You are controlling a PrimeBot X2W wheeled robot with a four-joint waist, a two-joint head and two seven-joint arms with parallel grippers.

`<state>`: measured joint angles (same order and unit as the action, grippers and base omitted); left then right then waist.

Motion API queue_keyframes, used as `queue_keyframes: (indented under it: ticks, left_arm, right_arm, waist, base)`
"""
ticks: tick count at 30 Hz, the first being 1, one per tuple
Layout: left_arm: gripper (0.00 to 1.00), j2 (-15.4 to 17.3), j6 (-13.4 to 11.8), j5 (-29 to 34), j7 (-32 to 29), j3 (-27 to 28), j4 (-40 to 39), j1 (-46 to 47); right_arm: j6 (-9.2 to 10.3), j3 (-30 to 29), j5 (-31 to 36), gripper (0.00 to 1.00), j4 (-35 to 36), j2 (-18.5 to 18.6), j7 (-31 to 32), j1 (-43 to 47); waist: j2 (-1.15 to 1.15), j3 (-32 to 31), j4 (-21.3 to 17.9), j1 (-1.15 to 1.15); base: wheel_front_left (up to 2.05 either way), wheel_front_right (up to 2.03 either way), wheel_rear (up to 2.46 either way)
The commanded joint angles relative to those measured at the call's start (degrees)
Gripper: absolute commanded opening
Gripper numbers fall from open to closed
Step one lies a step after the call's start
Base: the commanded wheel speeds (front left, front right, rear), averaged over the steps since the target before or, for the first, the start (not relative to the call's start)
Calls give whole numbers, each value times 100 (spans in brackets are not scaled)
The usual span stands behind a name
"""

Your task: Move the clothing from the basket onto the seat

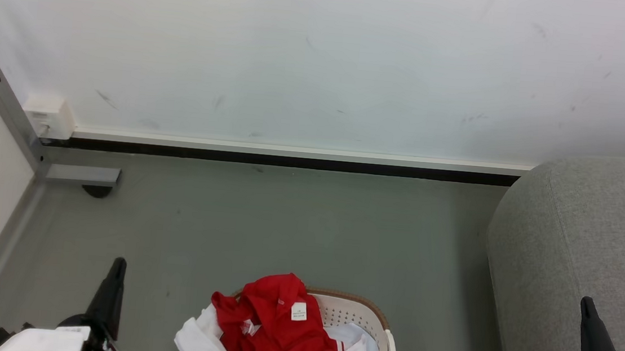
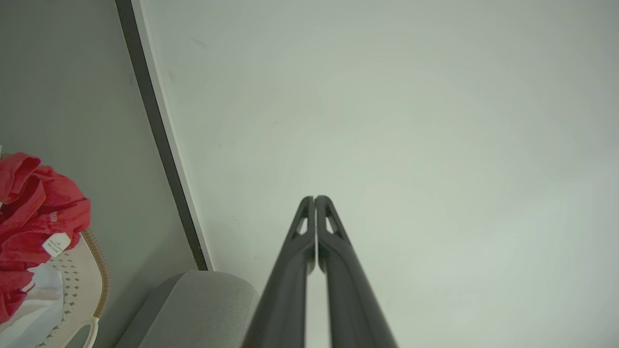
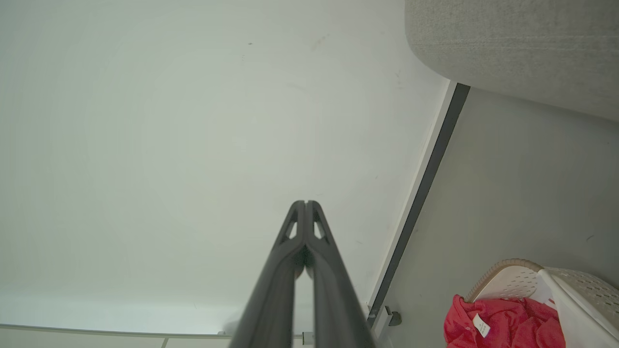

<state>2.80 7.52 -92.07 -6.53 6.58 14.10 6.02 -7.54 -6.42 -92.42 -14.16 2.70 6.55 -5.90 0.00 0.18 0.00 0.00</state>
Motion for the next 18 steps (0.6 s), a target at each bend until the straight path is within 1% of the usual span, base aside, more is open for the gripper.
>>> queue_keyframes:
  ticks: [1, 13, 14, 18]
  left_arm:
    - [0, 16, 4, -67, -16, 4, -20, 51]
    - [0, 17, 4, -67, -16, 4, -20, 51]
    - [100, 0, 0, 1, 2, -1, 0, -1]
    - [100, -16, 1, 34, 84, -66, 61, -68]
  right_arm:
    - [12, -21, 5, 0, 31, 41, 12, -82]
    - [12, -22, 5, 0, 31, 41, 12, -82]
    - [0, 0, 0, 100, 0, 0, -1, 1]
    - [-1, 46, 25, 100, -57, -25, -75, 68]
  waist:
    - [0, 0, 0, 0]
    - [0, 0, 0, 0]
    - [0, 0, 0, 0]
    - [0, 0, 4, 0]
  base:
    - [0, 0, 0]
    - [0, 0, 0]
    - [0, 0, 0]
    - [0, 0, 0]
